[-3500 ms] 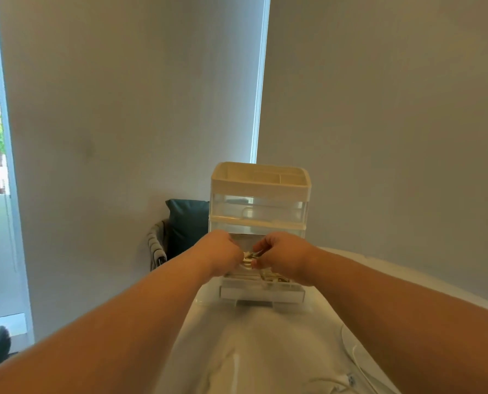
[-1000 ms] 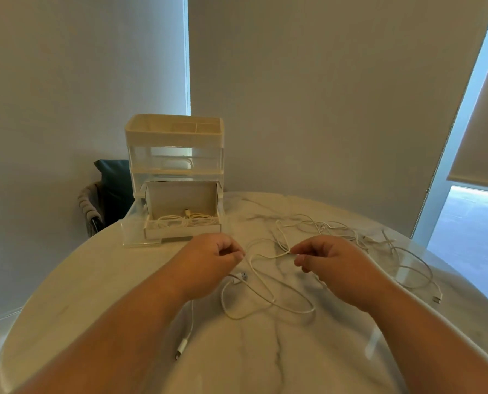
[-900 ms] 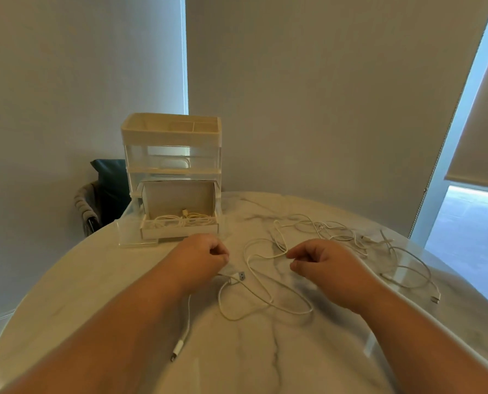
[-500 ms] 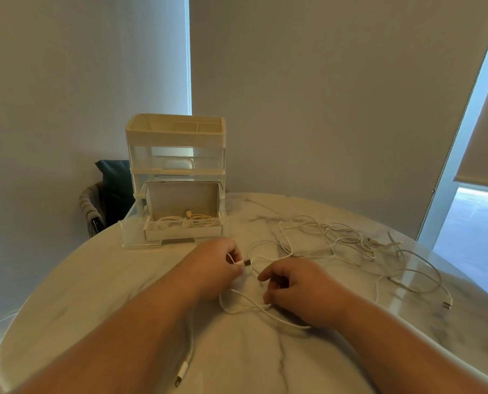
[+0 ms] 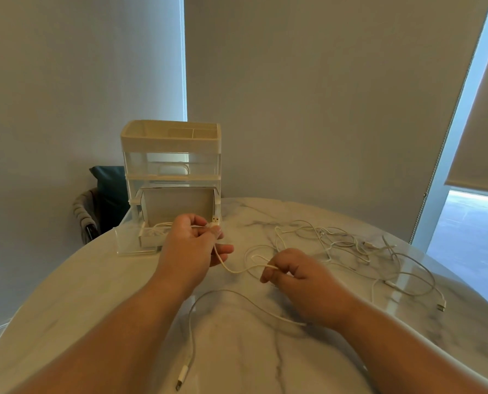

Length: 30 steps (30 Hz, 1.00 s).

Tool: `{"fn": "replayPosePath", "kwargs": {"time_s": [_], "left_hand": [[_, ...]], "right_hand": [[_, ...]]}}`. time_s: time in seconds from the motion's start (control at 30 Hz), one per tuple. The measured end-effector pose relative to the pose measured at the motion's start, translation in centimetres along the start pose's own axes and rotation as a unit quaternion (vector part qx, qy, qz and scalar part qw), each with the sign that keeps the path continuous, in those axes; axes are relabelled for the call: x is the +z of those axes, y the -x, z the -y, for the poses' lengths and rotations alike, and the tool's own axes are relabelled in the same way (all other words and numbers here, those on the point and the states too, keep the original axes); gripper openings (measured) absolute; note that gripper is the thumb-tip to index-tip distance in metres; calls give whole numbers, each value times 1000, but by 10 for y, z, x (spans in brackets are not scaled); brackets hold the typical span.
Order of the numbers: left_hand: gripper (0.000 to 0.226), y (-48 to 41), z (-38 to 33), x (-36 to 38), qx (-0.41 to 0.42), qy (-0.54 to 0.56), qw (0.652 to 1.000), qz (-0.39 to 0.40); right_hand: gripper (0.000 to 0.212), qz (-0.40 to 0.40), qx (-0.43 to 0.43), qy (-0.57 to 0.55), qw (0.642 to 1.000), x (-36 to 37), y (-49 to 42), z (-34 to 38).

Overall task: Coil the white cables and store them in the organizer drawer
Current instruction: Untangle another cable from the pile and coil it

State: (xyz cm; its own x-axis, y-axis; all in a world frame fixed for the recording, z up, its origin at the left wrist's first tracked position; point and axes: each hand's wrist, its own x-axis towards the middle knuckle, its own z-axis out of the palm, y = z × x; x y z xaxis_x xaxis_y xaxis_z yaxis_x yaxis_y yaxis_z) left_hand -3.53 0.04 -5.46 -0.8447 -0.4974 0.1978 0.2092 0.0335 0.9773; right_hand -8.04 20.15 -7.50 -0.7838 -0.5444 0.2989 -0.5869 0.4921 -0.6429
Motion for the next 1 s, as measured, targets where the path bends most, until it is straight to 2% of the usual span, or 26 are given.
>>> {"fn": "replayPosePath", "kwargs": {"time_s": [0.1, 0.17, 0.33, 0.43, 0.5, 0.57, 0.63, 0.73, 0.83, 0.93, 1.0], "left_hand": [[14, -4, 5, -4, 40, -82, 996, -20], [14, -5, 6, -4, 65, -94, 993, -35], [18, -1, -5, -1, 79, 47, 995, -48], [19, 3, -7, -1, 69, 45, 996, -33], [18, 2, -2, -2, 56, -7, 998, -13], [21, 2, 3, -3, 50, -128, 990, 6], [24, 0, 6, -5, 51, -251, 966, 34], [12, 6, 4, -3, 69, -366, 924, 86], [28, 18, -3, 4, 150, -347, 915, 140], [27, 35, -9, 16, 111, -247, 929, 253], [23, 35, -5, 19, 128, -288, 916, 248]], "right_hand": [[19, -55, 27, -27, 998, -7, -2, -2], [20, -59, 56, -46, 996, -9, -2, -6], [23, -64, 114, -96, 987, -6, -5, -13], [26, -82, 132, -137, 978, -7, -5, -16], [26, -98, 136, -175, 970, -7, -5, -17], [22, -114, 133, -190, 966, -7, -5, -17], [19, -122, 125, -193, 966, -8, -4, -14], [17, -117, 111, -189, 969, -5, -2, -7], [18, -108, 87, -169, 976, 0, 1, 1], [25, -89, 53, -189, 977, 5, 4, 9], [34, -68, 46, -210, 974, 7, 5, 12]]}}
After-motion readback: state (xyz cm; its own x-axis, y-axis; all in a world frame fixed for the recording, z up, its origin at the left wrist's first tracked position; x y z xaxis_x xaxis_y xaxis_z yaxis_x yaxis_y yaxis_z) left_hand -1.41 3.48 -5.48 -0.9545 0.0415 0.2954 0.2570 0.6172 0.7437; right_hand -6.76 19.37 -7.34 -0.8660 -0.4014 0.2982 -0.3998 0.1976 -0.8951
